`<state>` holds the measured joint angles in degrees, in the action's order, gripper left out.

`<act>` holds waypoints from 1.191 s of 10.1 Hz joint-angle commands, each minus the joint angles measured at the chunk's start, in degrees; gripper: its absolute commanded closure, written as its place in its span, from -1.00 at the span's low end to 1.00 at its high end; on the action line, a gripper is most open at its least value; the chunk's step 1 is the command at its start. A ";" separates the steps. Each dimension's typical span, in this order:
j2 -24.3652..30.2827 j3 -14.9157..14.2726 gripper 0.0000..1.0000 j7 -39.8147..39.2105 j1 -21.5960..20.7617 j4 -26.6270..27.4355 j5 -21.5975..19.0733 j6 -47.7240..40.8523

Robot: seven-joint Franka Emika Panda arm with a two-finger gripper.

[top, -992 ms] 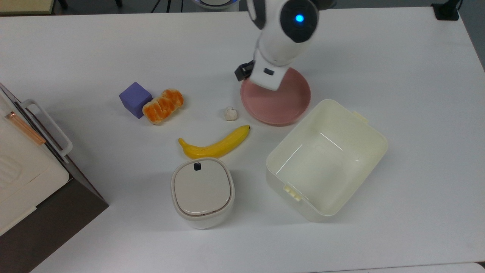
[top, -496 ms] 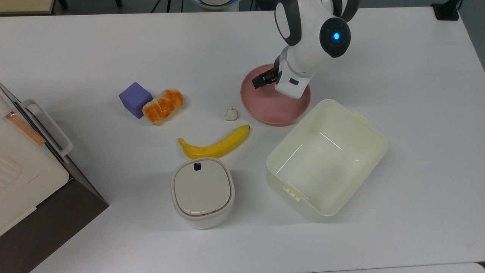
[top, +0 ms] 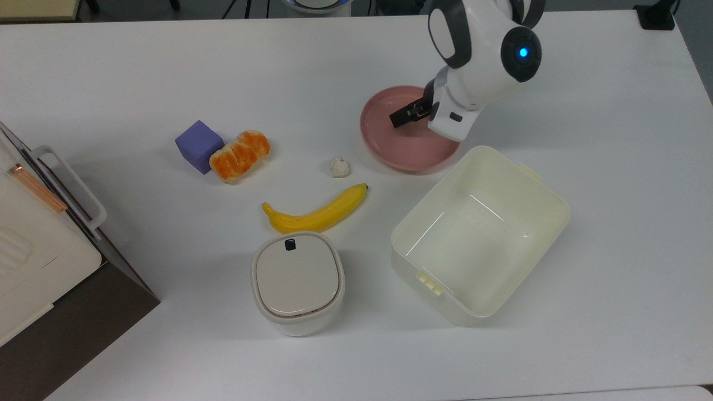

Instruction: Put the bread on the table

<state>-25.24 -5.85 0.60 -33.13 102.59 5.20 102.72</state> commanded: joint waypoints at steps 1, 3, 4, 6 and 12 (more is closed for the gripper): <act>0.46 -0.65 -1.00 2.82 -3.17 1.82 1.04 2.31; 0.46 -0.65 -1.00 3.52 -5.44 1.73 0.26 2.31; 0.54 -0.56 -1.00 3.70 -6.94 1.64 -0.10 2.31; 0.72 -0.65 -1.00 6.50 -10.45 1.29 -1.68 2.30; 2.12 -0.91 -1.00 10.91 -11.44 0.33 -3.97 4.94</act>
<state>-25.11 -5.89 10.16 -44.70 102.10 2.35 105.82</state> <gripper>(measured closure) 0.000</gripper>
